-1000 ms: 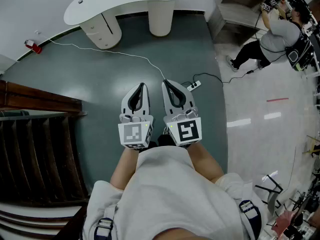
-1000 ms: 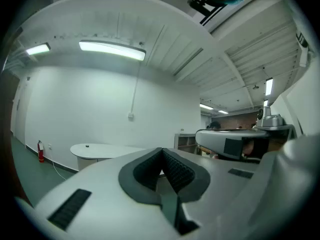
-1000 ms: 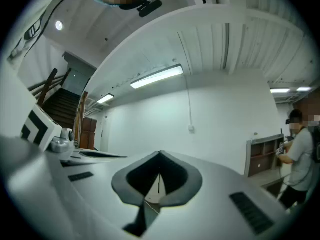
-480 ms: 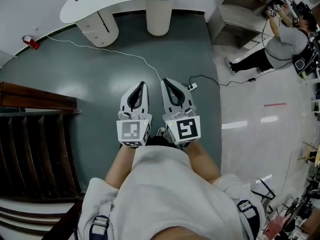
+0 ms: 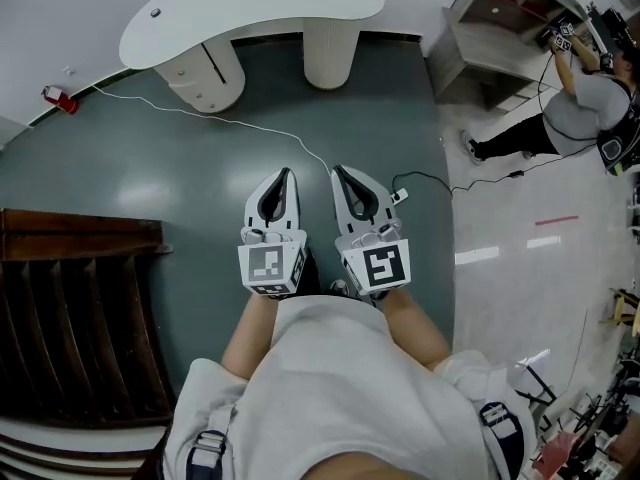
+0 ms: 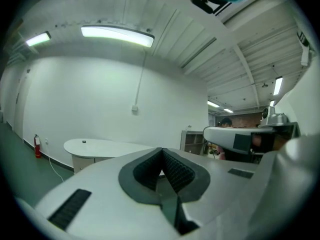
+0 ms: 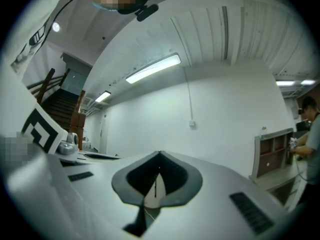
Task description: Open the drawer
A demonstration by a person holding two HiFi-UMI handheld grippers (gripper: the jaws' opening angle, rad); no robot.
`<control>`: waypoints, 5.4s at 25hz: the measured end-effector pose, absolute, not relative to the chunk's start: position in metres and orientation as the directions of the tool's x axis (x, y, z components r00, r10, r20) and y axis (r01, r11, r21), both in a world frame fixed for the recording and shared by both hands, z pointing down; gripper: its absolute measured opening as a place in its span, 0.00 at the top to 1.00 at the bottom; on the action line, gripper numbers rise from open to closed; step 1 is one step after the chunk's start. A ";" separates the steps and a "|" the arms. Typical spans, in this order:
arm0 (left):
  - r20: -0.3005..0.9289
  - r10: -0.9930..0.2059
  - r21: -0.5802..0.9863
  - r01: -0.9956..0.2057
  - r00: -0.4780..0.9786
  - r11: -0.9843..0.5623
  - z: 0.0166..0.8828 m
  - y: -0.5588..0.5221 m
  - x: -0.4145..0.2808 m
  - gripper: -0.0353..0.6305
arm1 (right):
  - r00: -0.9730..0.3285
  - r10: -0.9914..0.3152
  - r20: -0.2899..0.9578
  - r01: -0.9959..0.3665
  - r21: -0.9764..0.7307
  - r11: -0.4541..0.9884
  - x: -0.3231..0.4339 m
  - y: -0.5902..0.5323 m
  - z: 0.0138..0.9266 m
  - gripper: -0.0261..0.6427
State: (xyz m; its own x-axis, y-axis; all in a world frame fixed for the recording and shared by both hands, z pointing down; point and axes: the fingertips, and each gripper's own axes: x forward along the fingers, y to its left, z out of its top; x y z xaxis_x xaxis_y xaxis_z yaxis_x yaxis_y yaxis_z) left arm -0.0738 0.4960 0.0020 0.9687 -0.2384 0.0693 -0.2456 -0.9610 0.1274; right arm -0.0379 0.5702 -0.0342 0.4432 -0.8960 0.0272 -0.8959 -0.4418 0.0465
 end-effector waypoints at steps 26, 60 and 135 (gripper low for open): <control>0.095 -0.303 0.152 -0.315 0.948 -0.937 0.015 0.253 0.083 0.94 | 0.363 -0.925 0.109 -0.932 0.051 -0.360 0.130 0.323 -0.010 0.94; 0.281 -0.677 0.219 -0.732 0.681 -0.646 0.250 -0.007 0.096 0.94 | -0.375 -0.871 0.317 -0.925 -0.063 0.375 0.173 0.022 0.210 0.94; 0.199 -0.681 0.844 -0.477 0.705 -0.246 0.733 -0.244 0.127 0.68 | -0.302 -0.858 0.415 -0.948 -0.037 0.316 0.159 -0.187 0.537 0.94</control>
State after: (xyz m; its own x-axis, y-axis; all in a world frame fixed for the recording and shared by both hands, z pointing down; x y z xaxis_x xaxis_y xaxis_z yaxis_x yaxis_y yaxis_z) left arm 0.1271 -0.2437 0.7332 0.7045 -0.6811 0.1994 -0.4767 -0.2460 0.8439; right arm 0.1589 -0.1872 0.5365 -0.3017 -0.8585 0.4147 -0.9482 0.3155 -0.0367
